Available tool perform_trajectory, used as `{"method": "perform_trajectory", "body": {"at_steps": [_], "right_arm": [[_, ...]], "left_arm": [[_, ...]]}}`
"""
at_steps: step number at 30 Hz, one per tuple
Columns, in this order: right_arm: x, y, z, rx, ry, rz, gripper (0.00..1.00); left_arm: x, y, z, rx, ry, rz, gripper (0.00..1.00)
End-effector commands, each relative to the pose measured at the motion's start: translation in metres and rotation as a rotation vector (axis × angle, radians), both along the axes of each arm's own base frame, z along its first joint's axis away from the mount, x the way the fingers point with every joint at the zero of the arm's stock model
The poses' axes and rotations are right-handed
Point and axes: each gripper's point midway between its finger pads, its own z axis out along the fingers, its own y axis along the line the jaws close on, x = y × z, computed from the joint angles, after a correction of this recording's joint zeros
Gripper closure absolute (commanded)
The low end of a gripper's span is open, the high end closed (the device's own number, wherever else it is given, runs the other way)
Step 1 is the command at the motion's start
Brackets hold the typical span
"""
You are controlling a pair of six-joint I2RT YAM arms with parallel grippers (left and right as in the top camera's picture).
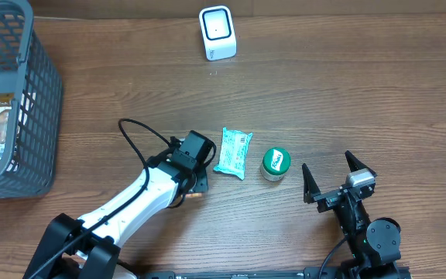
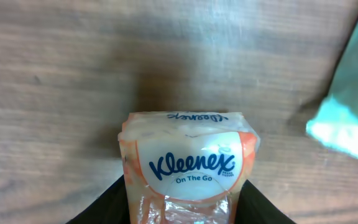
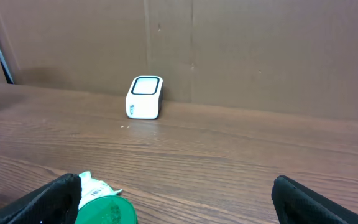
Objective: Scan the item barcode
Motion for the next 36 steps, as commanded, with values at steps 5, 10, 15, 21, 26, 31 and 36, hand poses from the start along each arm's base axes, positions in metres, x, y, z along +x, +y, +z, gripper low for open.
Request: {"method": "perform_trajectory", "body": {"at_steps": [5,10,15,21,26,31,36], "right_arm": [[0.0,0.0,-0.003,-0.005,0.001,0.0,0.0],[0.0,0.0,-0.003,-0.005,0.001,0.001,0.0],[0.0,0.0,-0.003,-0.005,0.001,0.0,0.0],[0.0,0.0,-0.003,-0.005,0.001,0.0,0.0],[0.0,0.0,-0.003,-0.005,0.001,0.0,0.0],[0.0,0.0,-0.003,-0.005,0.001,0.0,0.0],[0.0,0.0,-0.003,-0.005,0.001,0.0,0.0]], "left_arm": [[0.044,0.015,0.016,0.041,-0.166,0.039,0.6],[0.056,0.018,0.024,0.027,-0.183,0.029,0.33],[0.066,0.037,0.054,0.053,-0.133,0.059,0.28],[0.057,0.046,0.066,-0.05,-0.009,0.009,0.82],[0.048,0.043,0.058,-0.159,0.064,-0.031,0.78],[0.042,0.04,0.038,-0.158,0.135,-0.048,0.75],[0.036,0.039,0.01,-0.156,0.23,-0.042,0.76]]}}
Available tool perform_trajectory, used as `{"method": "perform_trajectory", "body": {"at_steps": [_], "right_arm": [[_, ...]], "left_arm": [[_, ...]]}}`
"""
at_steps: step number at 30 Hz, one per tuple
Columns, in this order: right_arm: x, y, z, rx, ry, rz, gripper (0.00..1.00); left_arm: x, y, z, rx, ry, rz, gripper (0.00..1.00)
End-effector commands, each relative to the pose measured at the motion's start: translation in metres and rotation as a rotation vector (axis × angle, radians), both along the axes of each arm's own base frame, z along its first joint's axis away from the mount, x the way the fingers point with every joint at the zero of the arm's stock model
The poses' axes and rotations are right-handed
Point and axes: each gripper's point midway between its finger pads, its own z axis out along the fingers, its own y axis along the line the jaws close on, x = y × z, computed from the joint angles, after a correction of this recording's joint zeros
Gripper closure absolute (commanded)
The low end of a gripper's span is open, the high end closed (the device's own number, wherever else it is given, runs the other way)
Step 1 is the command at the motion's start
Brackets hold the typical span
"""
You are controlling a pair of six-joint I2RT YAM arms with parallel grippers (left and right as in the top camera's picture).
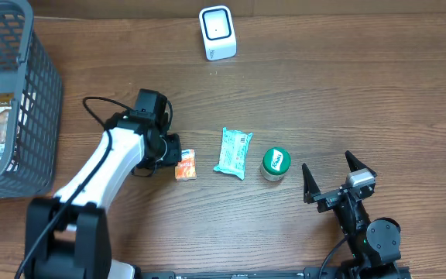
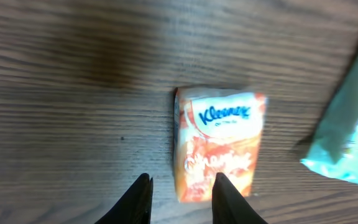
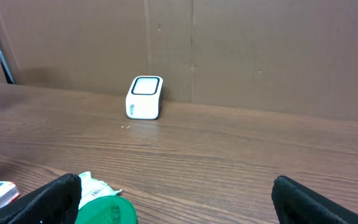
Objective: Scan the item barcode
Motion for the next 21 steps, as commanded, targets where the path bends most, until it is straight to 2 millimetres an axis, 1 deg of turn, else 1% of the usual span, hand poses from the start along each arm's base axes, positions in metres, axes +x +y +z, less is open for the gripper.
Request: {"method": "perform_trajectory", "body": {"at_steps": [1,3,4,8,9,10,11,14,17,19,21], "right_arm": [[0.0,0.0,-0.003,-0.004,0.001,0.0,0.0],[0.0,0.0,-0.003,-0.004,0.001,0.0,0.0],[0.0,0.0,-0.003,-0.004,0.001,0.0,0.0],[0.0,0.0,-0.003,-0.004,0.001,0.0,0.0],[0.0,0.0,-0.003,-0.004,0.001,0.0,0.0],[0.0,0.0,-0.003,-0.004,0.001,0.0,0.0],[0.0,0.0,-0.003,-0.004,0.001,0.0,0.0],[0.0,0.0,-0.003,-0.004,0.001,0.0,0.0],[0.0,0.0,-0.003,-0.004,0.001,0.0,0.0],[0.0,0.0,-0.003,-0.004,0.001,0.0,0.0],[0.0,0.0,-0.003,-0.004,0.001,0.0,0.0]], "left_arm": [[-0.008,-0.005,-0.023,-0.018,0.084,-0.031,0.76],[-0.011,-0.006,-0.034,-0.019,0.119,-0.031,0.76],[-0.012,-0.006,-0.043,-0.015,0.14,-0.031,0.78],[-0.011,-0.006,-0.057,-0.011,0.16,-0.031,0.8],[-0.011,-0.006,-0.058,-0.011,0.163,-0.031,0.86],[-0.011,-0.006,-0.058,-0.01,0.163,-0.034,0.9],[-0.011,-0.006,-0.058,-0.011,0.161,-0.034,0.91],[-0.01,-0.007,-0.057,-0.015,0.159,-0.034,0.9],[-0.012,-0.008,-0.057,-0.02,0.168,-0.034,0.86],[-0.013,-0.008,-0.057,-0.02,0.173,-0.035,0.87],[-0.011,-0.007,-0.052,-0.022,0.165,-0.054,0.88]]}}
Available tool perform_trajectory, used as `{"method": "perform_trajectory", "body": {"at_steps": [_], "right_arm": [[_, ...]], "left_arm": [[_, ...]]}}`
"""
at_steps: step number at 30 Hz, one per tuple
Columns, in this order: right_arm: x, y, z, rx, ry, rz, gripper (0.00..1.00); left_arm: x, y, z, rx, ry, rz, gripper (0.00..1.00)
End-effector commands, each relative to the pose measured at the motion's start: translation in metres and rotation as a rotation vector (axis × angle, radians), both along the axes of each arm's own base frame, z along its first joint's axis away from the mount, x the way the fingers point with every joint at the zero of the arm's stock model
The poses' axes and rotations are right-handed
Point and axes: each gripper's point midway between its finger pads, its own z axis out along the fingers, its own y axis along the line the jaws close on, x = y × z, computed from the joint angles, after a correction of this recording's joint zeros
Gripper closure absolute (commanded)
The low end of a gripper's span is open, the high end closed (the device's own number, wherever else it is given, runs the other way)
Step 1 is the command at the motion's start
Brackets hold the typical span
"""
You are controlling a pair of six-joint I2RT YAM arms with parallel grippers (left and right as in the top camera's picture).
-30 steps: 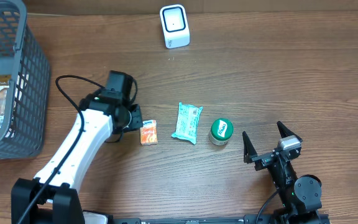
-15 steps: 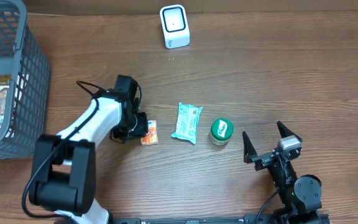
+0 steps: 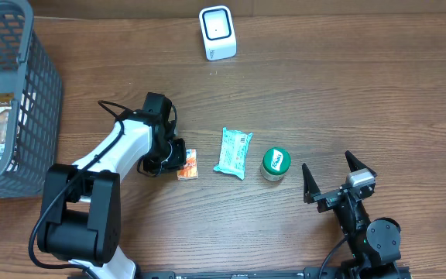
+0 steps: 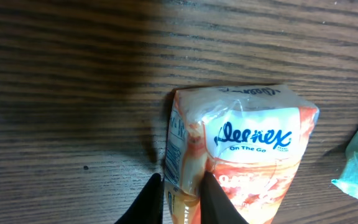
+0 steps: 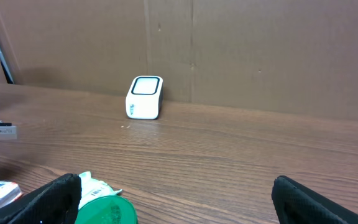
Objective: Scan the item barcode
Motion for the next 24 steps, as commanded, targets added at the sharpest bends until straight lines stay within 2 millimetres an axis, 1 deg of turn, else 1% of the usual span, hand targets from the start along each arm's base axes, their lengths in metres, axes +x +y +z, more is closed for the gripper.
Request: {"method": "perform_trajectory", "body": {"at_steps": [1,4,5,6,9,10,11,13,16,19,24], "right_arm": [[0.0,0.0,-0.003,-0.005,0.001,0.001,0.0],[0.0,0.0,-0.003,-0.005,0.001,0.001,0.0],[0.0,0.0,-0.003,-0.005,0.001,0.001,0.0],[0.0,0.0,-0.003,-0.005,0.001,0.001,0.0],[0.0,0.0,-0.003,-0.005,0.001,0.001,0.0],[0.0,0.0,-0.003,-0.005,0.001,0.001,0.0],[0.0,0.0,-0.003,-0.005,0.001,0.001,0.0],[0.0,0.0,-0.003,-0.004,0.001,0.001,0.0],[0.0,0.0,-0.003,-0.005,0.001,0.001,0.0],[0.0,0.0,-0.003,-0.005,0.001,0.001,0.0],[0.0,0.0,-0.003,-0.005,0.001,0.001,0.0]], "left_arm": [[-0.003,0.004,-0.01,0.024,0.035,-0.039,0.88],[0.006,0.003,0.009,0.013,-0.005,-0.04,0.87],[0.01,0.002,0.018,0.008,-0.033,-0.04,0.86],[0.011,0.002,0.023,0.006,-0.047,-0.041,0.85],[0.012,0.002,0.038,0.0,-0.086,-0.05,0.78],[0.011,0.002,0.039,0.0,-0.086,-0.05,0.75],[0.009,0.002,0.039,0.0,-0.081,-0.051,0.72],[0.006,0.002,0.036,0.003,-0.068,-0.059,0.7],[0.0,0.003,0.026,0.007,-0.053,-0.061,0.7],[0.001,0.002,0.016,-0.003,-0.066,-0.061,0.7],[0.0,0.003,0.011,-0.003,-0.069,-0.061,0.69]]}}
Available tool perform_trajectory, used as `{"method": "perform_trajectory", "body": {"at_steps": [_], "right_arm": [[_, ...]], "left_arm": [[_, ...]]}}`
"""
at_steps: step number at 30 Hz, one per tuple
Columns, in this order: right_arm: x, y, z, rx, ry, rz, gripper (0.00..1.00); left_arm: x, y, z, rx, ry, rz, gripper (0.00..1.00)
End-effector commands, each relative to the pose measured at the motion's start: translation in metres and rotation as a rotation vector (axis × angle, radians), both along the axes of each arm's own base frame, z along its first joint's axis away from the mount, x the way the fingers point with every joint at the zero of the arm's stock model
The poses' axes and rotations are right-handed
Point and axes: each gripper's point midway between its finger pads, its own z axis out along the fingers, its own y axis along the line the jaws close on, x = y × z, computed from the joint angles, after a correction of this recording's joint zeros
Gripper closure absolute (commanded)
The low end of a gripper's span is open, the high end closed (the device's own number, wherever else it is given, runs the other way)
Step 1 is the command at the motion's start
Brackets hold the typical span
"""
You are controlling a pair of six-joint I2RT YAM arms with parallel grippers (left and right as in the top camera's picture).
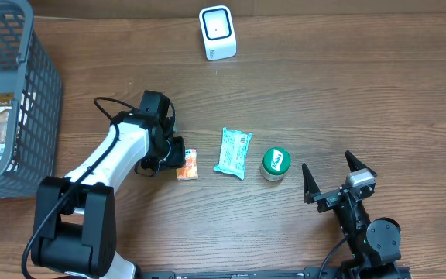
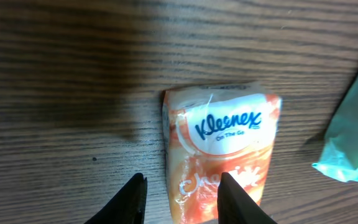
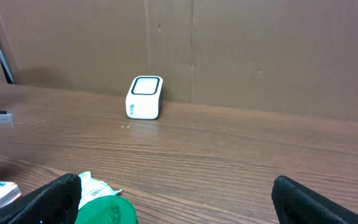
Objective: Scan the item barcode
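Note:
An orange Kleenex tissue pack (image 1: 186, 164) lies flat on the wood table, label up (image 2: 222, 146). My left gripper (image 1: 174, 160) hangs over its left end, open (image 2: 184, 176). One finger is off the pack's left edge and the other is above the pack's middle. The white barcode scanner (image 1: 217, 32) stands at the far edge of the table (image 3: 145, 97). My right gripper (image 1: 331, 186) stands open at the near right (image 3: 176, 199), with nothing between its fingers.
A teal packet (image 1: 232, 152) and a green-lidded tub (image 1: 276, 163) lie right of the tissue pack. A grey basket (image 1: 22, 116) holding packaged goods stands at the far left. A cardboard wall (image 3: 260, 50) rises behind the scanner.
The left gripper's fingers were close together at the pack's left edge, with the pack tipped up. Now they are wider apart and the pack lies flat. The right arm has not moved.
At first my left gripper was shut on the tissue pack, nearer the table's front. Then the pack lay on the table left of the teal packet with the fingers off it. They then narrowed on its left edge, and now stand open over it.

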Motion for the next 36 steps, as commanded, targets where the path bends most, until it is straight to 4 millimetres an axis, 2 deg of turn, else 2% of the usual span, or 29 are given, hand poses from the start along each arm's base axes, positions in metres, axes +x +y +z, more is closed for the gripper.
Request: {"method": "perform_trajectory", "body": {"at_steps": [1,6,15,20,30,33,35,36], "right_arm": [[0.0,0.0,-0.003,-0.005,0.0,0.001,0.0],[0.0,0.0,-0.003,-0.005,0.0,0.001,0.0],[0.0,0.0,-0.003,-0.005,0.0,0.001,0.0],[0.0,0.0,-0.003,-0.005,0.0,0.001,0.0],[0.0,0.0,-0.003,-0.005,0.0,0.001,0.0],[0.0,0.0,-0.003,-0.005,0.0,0.001,0.0],[0.0,0.0,-0.003,-0.005,0.0,0.001,0.0],[0.0,0.0,-0.003,-0.005,0.0,0.002,0.0]], "left_arm": [[-0.005,0.001,-0.007,0.001,0.008,-0.02,0.69],[-0.006,-0.001,-0.016,-0.006,-0.011,-0.028,0.66],[-0.017,-0.002,-0.034,-0.015,-0.011,-0.028,0.66],[-0.017,-0.003,-0.036,-0.021,-0.017,-0.013,0.76],[-0.016,-0.004,-0.038,-0.031,-0.02,0.011,0.8],[-0.019,-0.004,-0.04,-0.032,-0.015,0.029,0.86],[-0.022,-0.003,-0.044,-0.031,-0.009,0.03,0.96],[-0.024,-0.003,-0.044,-0.029,-0.004,0.029,0.96]]}}
